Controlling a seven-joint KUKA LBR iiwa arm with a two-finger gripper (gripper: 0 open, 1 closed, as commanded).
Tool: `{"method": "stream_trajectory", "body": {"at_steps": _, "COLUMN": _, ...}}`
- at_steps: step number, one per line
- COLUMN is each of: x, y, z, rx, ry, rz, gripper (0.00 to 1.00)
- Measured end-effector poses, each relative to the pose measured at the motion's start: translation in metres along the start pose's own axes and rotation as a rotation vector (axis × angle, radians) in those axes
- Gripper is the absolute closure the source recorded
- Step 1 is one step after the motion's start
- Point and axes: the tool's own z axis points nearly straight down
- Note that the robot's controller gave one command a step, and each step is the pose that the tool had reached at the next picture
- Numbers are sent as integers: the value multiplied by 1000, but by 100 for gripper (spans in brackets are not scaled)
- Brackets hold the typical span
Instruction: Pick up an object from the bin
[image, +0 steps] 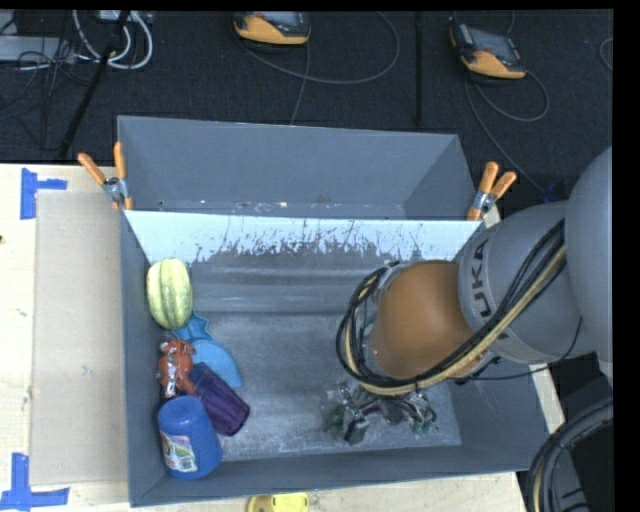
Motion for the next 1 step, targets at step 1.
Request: {"method": "stream_trajectory", "body": {"at_steps": 1, "x": -1, "y": 0, "z": 0, "rx": 1, "ry": -6, "rz": 0, "gripper": 0}}
